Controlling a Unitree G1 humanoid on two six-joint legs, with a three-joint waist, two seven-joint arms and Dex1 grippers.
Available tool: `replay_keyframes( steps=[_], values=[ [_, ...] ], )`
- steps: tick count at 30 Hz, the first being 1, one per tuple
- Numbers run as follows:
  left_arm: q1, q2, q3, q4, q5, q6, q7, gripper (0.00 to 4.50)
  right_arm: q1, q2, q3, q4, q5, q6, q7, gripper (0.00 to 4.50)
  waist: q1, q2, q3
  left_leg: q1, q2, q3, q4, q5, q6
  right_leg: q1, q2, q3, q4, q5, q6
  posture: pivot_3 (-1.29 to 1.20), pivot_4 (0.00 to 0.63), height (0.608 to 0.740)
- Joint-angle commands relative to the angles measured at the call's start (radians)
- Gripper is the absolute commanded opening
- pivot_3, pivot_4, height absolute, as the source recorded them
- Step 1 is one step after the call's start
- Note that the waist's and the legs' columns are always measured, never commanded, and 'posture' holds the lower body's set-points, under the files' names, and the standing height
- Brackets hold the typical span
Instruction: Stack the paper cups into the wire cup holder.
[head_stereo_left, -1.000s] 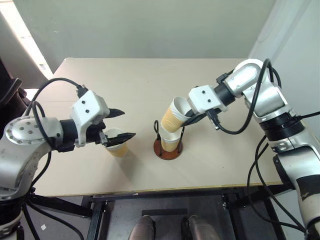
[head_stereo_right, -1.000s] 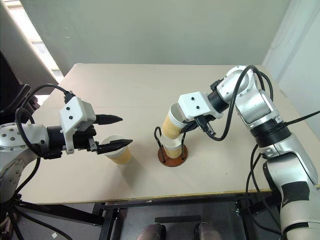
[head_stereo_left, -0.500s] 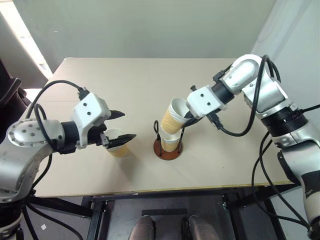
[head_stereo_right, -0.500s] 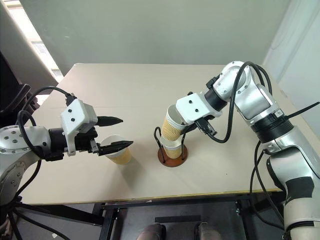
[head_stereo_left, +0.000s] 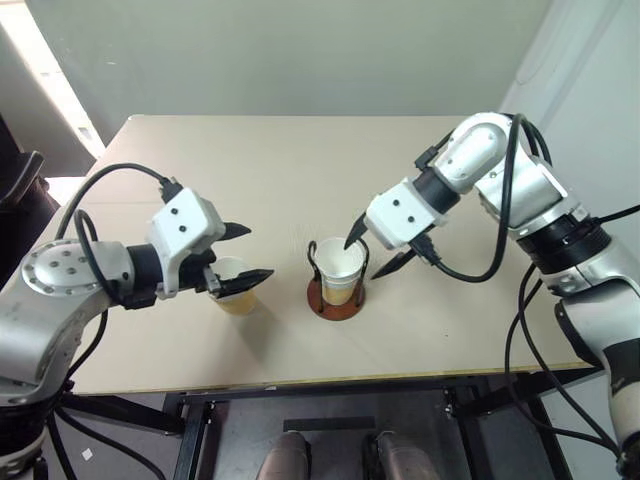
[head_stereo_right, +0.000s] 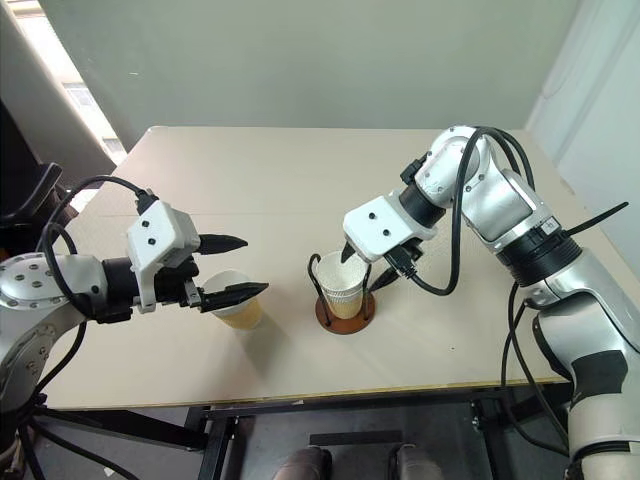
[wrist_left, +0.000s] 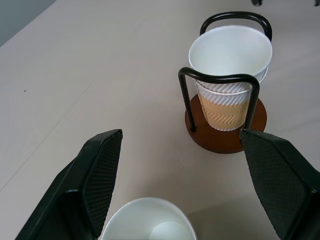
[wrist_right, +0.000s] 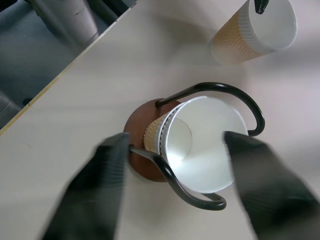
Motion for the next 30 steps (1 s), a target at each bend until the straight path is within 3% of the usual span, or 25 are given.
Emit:
replay_keyframes(
  steps=[1,7,12,18,22,30],
  values=[
    [-0.004,0.036,0.005,-0.001,0.016,-0.029,-0.024,4.03,-0.041,0.020,-0.081,-0.006,0.034,0.031,0.005,4.41,0.000,0.000,0.000,0.000,0.000,0.000,0.000,0.000,0.000,0.000,0.000,0.000,0.000,0.000,0.000,0.00,0.150,0.740],
    [-0.079,0.158,-0.060,0.151,0.104,-0.167,-0.166,4.03,0.007,0.110,-0.337,0.031,0.203,0.344,-0.167,4.41,0.003,0.000,0.000,0.000,0.000,0.000,-0.002,0.000,0.000,-0.001,0.000,0.000,0.000,-0.001,-0.002,0.00,0.150,0.740],
    [-0.276,0.224,-0.200,0.429,0.226,-0.346,-0.348,4.03,0.187,0.228,-0.433,-0.195,0.255,0.537,-0.440,4.41,0.004,-0.003,-0.002,-0.001,0.000,-0.002,-0.001,-0.001,-0.002,-0.001,0.001,0.000,0.000,-0.002,-0.004,0.00,0.150,0.740],
    [-0.481,0.153,-0.385,0.714,0.365,-0.512,-0.551,4.03,0.269,0.262,-0.438,-0.318,0.250,0.646,-0.553,4.41,0.002,-0.002,-0.001,-0.007,0.000,-0.003,-0.002,0.000,-0.002,-0.009,0.001,-0.001,0.001,0.002,0.003,0.00,0.150,0.740],
    [-0.616,0.055,-0.492,0.893,0.475,-0.594,-0.626,4.03,0.310,0.212,-0.426,-0.373,0.244,0.681,-0.542,4.41,0.010,-0.003,-0.002,-0.012,0.000,-0.006,0.000,0.000,-0.002,-0.010,0.001,-0.003,-0.001,0.003,0.006,0.00,0.150,0.740],
    [-0.718,-0.047,-0.570,1.108,0.596,-0.750,-0.718,4.03,0.327,0.189,-0.431,-0.446,0.257,0.721,-0.562,4.41,0.004,-0.003,-0.002,-0.017,-0.001,-0.006,0.006,-0.001,0.001,-0.012,0.001,-0.002,-0.004,0.008,0.014,0.00,0.150,0.740]
  ],
)
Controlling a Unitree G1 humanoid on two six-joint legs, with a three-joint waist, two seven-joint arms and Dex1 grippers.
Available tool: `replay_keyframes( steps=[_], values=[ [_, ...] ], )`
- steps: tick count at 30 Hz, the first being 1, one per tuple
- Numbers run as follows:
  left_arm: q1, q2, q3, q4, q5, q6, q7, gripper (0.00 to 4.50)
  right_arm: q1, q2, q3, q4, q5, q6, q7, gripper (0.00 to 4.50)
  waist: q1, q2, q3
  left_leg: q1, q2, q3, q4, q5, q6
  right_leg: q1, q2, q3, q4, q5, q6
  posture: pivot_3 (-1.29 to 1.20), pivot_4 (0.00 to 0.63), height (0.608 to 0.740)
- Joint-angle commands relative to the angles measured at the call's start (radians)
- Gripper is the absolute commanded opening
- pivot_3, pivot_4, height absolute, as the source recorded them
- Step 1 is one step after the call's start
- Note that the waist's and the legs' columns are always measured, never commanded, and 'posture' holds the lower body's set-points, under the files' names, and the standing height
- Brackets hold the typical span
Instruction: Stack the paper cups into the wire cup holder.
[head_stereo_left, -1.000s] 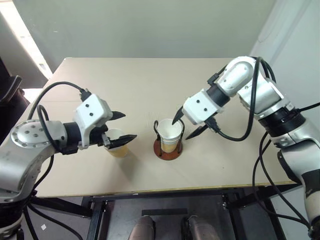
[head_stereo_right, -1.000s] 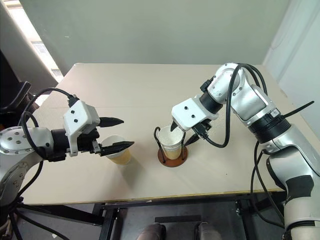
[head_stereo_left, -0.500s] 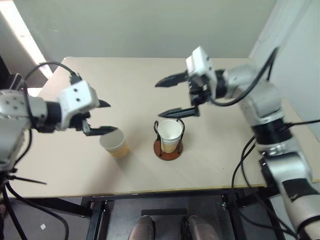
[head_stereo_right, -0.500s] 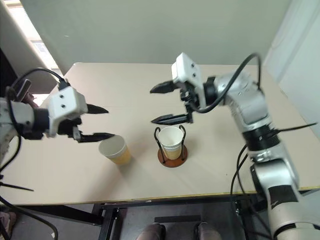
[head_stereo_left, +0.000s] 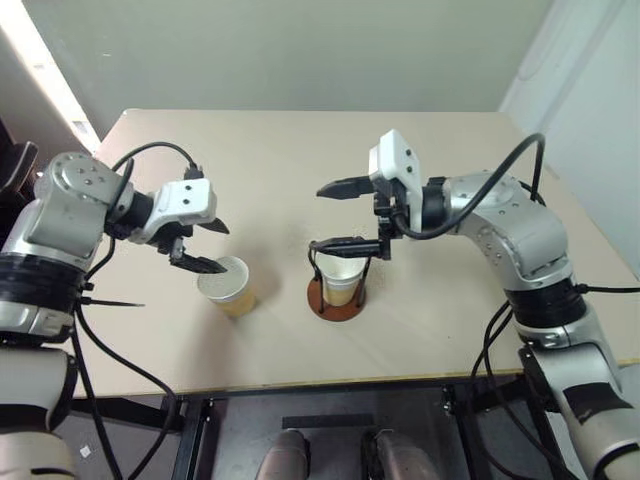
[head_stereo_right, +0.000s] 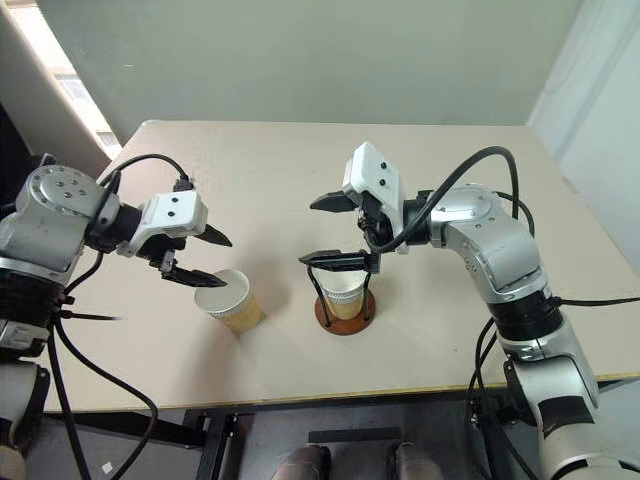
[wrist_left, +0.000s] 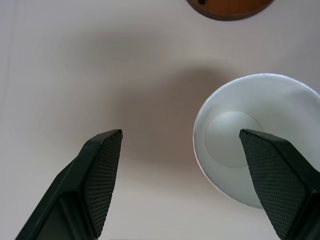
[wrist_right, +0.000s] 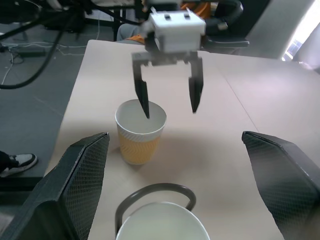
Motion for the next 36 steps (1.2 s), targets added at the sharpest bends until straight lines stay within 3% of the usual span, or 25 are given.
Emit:
replay_keyframes(
  steps=[1,3,6,16,21,27,32,36],
  values=[
    [-0.060,-0.032,-0.019,0.081,0.063,-0.073,-0.027,4.03,-0.012,-0.001,-0.026,-0.060,0.019,0.013,-0.019,4.41,0.000,0.000,0.000,0.000,0.000,0.000,0.000,0.000,0.000,0.000,0.000,0.000,0.000,0.000,0.000,0.00,0.150,0.740],
    [-0.073,-0.048,-0.034,0.109,0.059,-0.094,-0.048,4.03,-0.008,-0.007,-0.025,-0.067,0.009,0.015,-0.027,4.41,0.000,0.000,0.000,0.000,0.000,0.000,0.001,0.000,0.001,0.000,0.000,0.000,0.000,0.001,0.001,0.00,0.150,0.740],
    [-0.082,-0.049,-0.066,0.131,0.046,-0.126,-0.057,3.41,-0.005,-0.016,-0.033,-0.075,0.007,0.023,-0.038,4.46,0.000,0.000,0.000,0.000,0.000,0.000,0.003,0.001,0.001,0.001,0.000,0.000,0.000,0.002,0.002,0.00,0.150,0.740],
    [-0.100,-0.043,-0.115,0.128,-0.012,-0.143,-0.057,0.04,0.013,-0.034,-0.051,-0.119,0.012,0.049,-0.083,4.46,0.001,0.000,0.000,0.000,0.000,0.000,0.003,0.001,0.002,0.001,0.000,0.001,0.000,0.002,0.003,0.00,0.150,0.740],
    [-0.137,-0.030,-0.122,0.117,-0.091,-0.136,-0.057,0.04,0.029,-0.069,-0.104,-0.156,0.074,0.094,-0.069,4.46,0.001,0.000,0.000,0.000,0.000,0.001,0.003,0.001,0.003,0.002,0.000,0.001,0.000,0.002,0.004,0.00,0.150,0.740],
    [-0.266,-0.014,-0.092,0.107,-0.222,-0.142,-0.057,0.04,0.063,-0.229,-0.252,-0.204,0.217,0.173,0.010,4.46,0.011,0.000,0.000,-0.004,0.000,0.002,0.004,0.002,0.004,0.001,0.000,0.000,-0.002,0.003,0.005,0.00,0.150,0.740],
    [-0.411,-0.060,-0.098,0.120,-0.336,-0.151,-0.057,0.04,0.092,-0.331,-0.385,-0.195,0.315,0.216,0.024,4.46,0.012,0.000,0.000,-0.004,0.000,0.003,0.005,0.002,0.006,0.002,-0.001,0.001,-0.003,0.003,0.007,0.00,0.150,0.740],
    [-0.479,-0.128,-0.190,0.101,-0.440,-0.156,-0.057,0.04,0.112,-0.375,-0.419,-0.197,0.331,0.212,0.001,4.46,0.012,0.000,0.000,-0.004,-0.001,0.005,0.005,0.003,0.008,0.003,-0.002,0.002,-0.002,0.003,0.011,0.00,0.150,0.740]
  ],
)
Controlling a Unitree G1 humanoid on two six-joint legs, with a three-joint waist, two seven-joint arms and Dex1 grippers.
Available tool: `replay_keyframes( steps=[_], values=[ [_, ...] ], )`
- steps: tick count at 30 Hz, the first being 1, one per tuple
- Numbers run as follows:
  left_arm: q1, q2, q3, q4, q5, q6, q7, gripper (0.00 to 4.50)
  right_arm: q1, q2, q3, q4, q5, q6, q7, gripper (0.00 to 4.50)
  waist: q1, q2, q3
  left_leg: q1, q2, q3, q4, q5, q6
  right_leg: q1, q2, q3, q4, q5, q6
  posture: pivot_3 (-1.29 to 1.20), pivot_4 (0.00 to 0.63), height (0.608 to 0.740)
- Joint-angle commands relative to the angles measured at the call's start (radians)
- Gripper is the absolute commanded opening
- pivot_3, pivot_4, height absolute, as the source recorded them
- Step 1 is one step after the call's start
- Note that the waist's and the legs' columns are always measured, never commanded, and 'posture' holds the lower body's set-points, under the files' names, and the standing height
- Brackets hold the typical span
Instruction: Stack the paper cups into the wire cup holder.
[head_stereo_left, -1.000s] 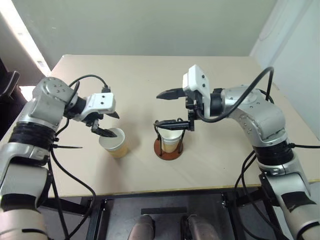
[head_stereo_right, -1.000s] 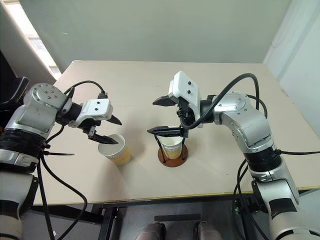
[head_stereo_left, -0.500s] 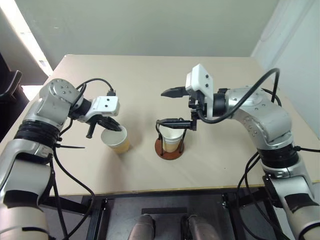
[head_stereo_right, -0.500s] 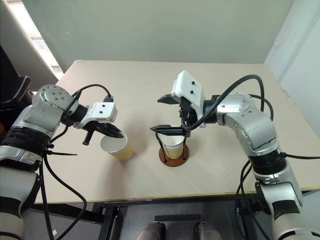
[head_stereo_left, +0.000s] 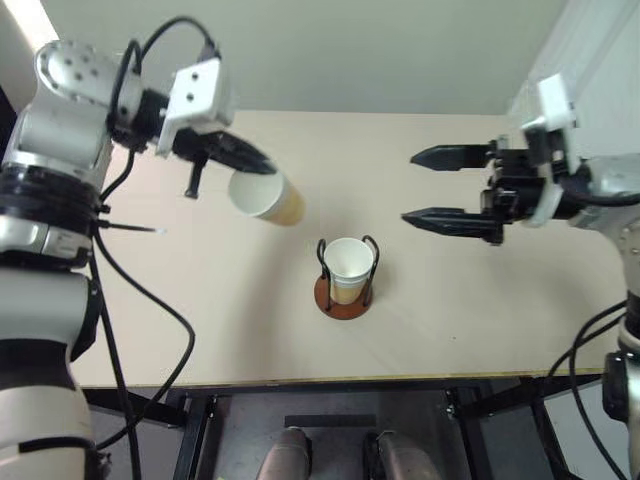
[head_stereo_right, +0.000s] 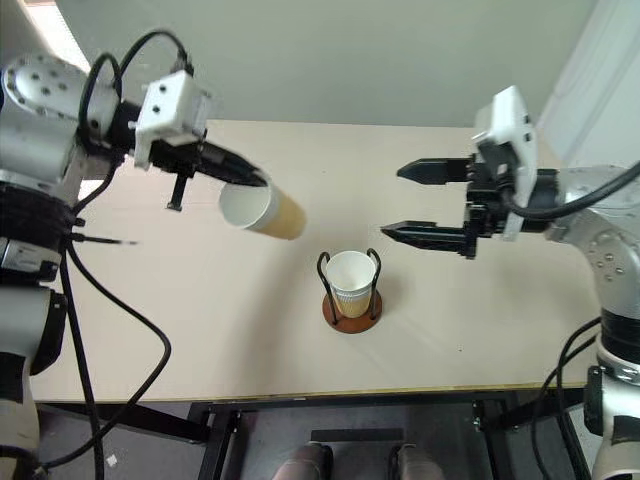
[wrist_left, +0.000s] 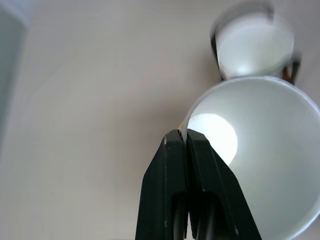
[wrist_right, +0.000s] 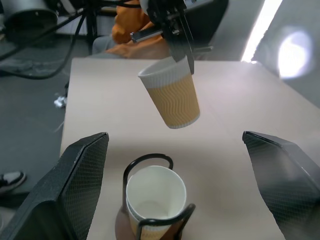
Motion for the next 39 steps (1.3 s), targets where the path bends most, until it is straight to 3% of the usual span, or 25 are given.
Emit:
replay_keyframes(
  steps=[1,8,16,26,33,36,39],
  values=[
    [-0.064,-0.055,-0.073,-0.016,-0.072,-0.026,-0.042,0.04,-0.004,-0.030,-0.041,-0.025,0.015,-0.014,-0.022,4.46,0.000,0.000,0.000,0.000,0.000,0.001,0.000,0.000,0.001,0.000,0.000,0.000,0.000,0.000,0.001,0.00,0.150,0.740],
    [-0.128,-0.177,-0.240,0.019,-0.108,-0.070,-0.042,0.04,0.042,-0.034,-0.043,-0.063,0.021,-0.028,-0.064,4.46,0.000,0.001,0.001,0.001,-0.001,0.005,0.005,-0.001,0.006,0.004,-0.003,0.001,0.000,0.001,0.009,0.00,0.150,0.740],
    [-0.134,-0.205,-0.316,0.052,-0.097,-0.110,-0.042,0.04,0.081,-0.042,-0.064,-0.102,0.044,-0.027,-0.109,4.46,0.002,0.004,0.002,-0.004,-0.003,0.009,0.019,-0.006,0.014,0.005,-0.003,0.005,-0.001,0.000,0.019,0.00,0.150,0.740],
    [-0.112,-0.210,-0.342,0.039,-0.137,-0.108,-0.042,0.04,0.099,-0.048,-0.048,-0.106,0.042,-0.047,-0.130,4.46,0.010,0.004,0.002,-0.010,-0.004,0.009,0.028,-0.008,0.016,0.004,-0.005,0.007,-0.002,0.001,0.023,0.00,0.150,0.740],
    [-0.110,-0.307,-0.281,0.125,-0.048,-0.133,-0.042,0.04,0.089,-0.055,-0.036,-0.092,0.030,-0.062,-0.128,4.46,0.014,0.004,0.002,-0.011,-0.005,0.011,0.033,-0.010,0.021,0.004,-0.005,0.008,-0.002,0.003,0.026,0.00,0.150,0.740],
    [-0.111,-0.302,-0.305,0.128,-0.045,-0.136,-0.042,0.04,0.094,-0.055,-0.031,-0.093,0.024,-0.067,-0.130,4.46,0.013,0.004,0.002,-0.010,-0.004,0.014,0.033,-0.011,0.022,0.004,-0.005,0.011,-0.002,0.003,0.027,0.00,0.150,0.740],
    [-0.117,-0.296,-0.319,0.134,-0.036,-0.135,-0.042,0.63,0.093,-0.052,-0.029,-0.093,0.024,-0.068,-0.135,4.46,0.012,0.004,0.002,-0.009,-0.004,0.017,0.033,-0.011,0.023,0.004,-0.005,0.013,-0.002,0.004,0.027,0.00,0.150,0.740]
  ],
)
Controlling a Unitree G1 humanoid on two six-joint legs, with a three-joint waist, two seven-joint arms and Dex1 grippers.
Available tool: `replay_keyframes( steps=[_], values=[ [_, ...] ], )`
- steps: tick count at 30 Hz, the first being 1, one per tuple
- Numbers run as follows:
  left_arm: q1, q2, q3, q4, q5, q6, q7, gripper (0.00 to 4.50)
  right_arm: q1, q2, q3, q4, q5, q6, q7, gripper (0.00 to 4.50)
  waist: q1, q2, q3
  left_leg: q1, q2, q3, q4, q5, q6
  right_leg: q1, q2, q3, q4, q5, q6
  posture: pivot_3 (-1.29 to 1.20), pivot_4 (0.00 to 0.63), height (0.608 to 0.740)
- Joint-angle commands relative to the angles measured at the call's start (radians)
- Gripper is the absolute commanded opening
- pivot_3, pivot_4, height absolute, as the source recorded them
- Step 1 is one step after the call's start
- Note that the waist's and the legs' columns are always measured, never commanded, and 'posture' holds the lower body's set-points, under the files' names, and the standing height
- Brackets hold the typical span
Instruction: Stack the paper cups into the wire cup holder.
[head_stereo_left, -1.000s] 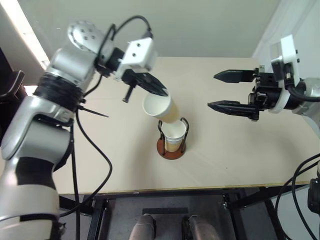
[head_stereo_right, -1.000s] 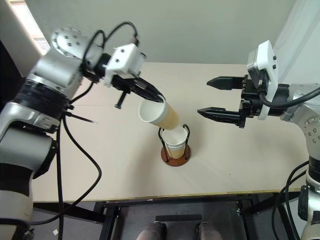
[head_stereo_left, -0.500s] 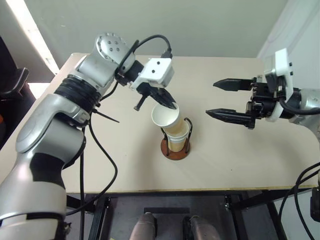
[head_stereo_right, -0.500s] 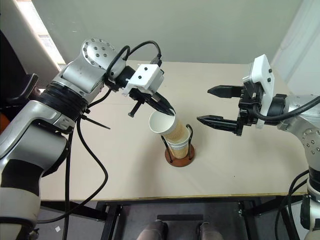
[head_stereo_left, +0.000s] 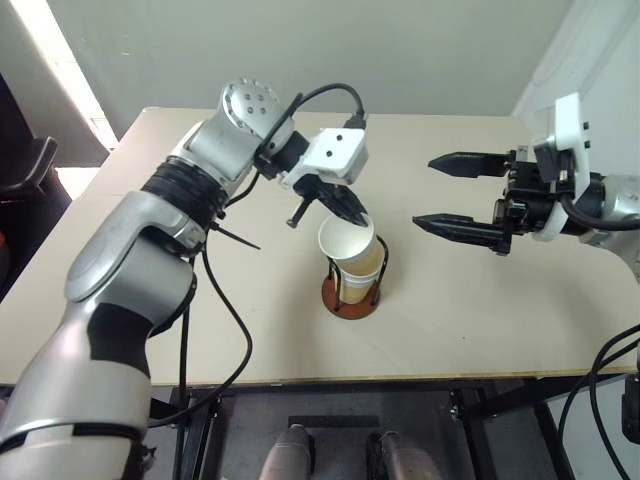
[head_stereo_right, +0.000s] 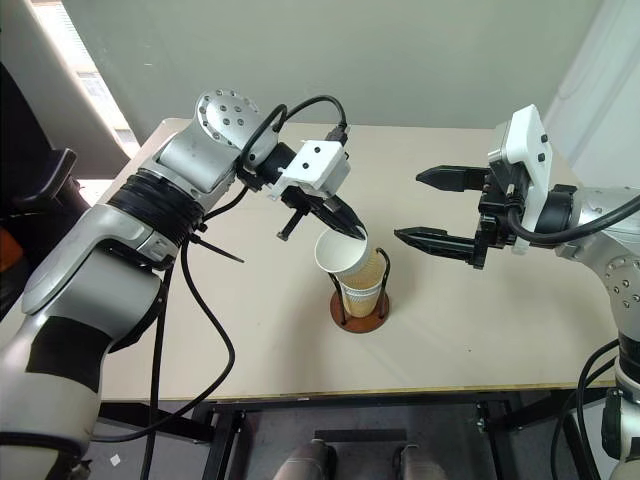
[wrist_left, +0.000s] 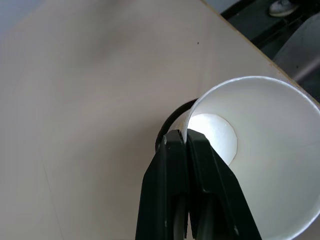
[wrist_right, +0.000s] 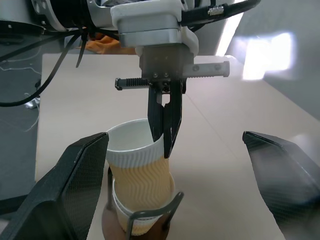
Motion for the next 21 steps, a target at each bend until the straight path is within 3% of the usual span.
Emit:
replay_keyframes(
  steps=[1,6,11,14,19,21],
  values=[
    [-0.019,0.012,0.001,0.002,0.005,-0.018,-0.041,0.99,-0.018,-0.011,-0.009,-0.014,-0.003,-0.019,-0.015,4.46,-0.001,0.000,0.000,0.000,0.000,0.000,0.000,0.000,0.001,0.000,0.000,0.001,0.000,0.000,0.001,0.00,0.150,0.740],
    [-0.023,-0.004,0.022,0.035,0.038,-0.057,-0.041,2.70,-0.017,-0.004,0.005,-0.006,-0.013,-0.032,-0.020,4.46,0.001,0.000,0.000,0.000,-0.001,0.004,0.001,-0.002,0.003,0.000,0.000,0.008,-0.001,0.000,0.005,0.00,0.150,0.740],
    [-0.040,-0.094,0.161,0.149,0.115,-0.046,-0.019,2.70,-0.017,0.008,0.028,-0.002,-0.027,-0.046,-0.026,4.46,0.004,0.000,0.000,-0.001,-0.002,0.007,0.003,-0.004,0.007,-0.001,-0.001,0.010,-0.003,0.001,0.007,0.00,0.150,0.740],
    [-0.026,-0.085,0.234,0.172,0.165,-0.041,-0.029,2.70,-0.014,0.005,0.037,0.006,-0.025,-0.048,-0.011,4.46,0.001,0.000,0.000,0.000,-0.002,0.009,0.004,-0.006,0.009,-0.001,-0.001,0.011,-0.004,0.001,0.008,0.00,0.150,0.740],
    [0.109,0.067,0.335,0.027,0.136,0.072,-0.041,2.70,0.019,-0.099,0.041,0.078,-0.031,-0.099,0.181,4.46,-0.016,0.002,-0.001,0.000,-0.001,0.012,0.002,-0.005,0.008,-0.003,0.001,0.013,-0.006,0.001,0.008,0.00,0.150,0.740],
    [0.194,0.157,0.375,-0.055,0.113,0.135,-0.041,2.70,0.023,-0.135,0.041,0.146,-0.026,-0.114,0.264,4.46,-0.017,0.003,-0.002,0.000,0.000,0.012,0.001,0.000,-0.001,-0.003,0.002,0.014,-0.006,0.001,0.008,0.00,0.150,0.740]
  ],
)
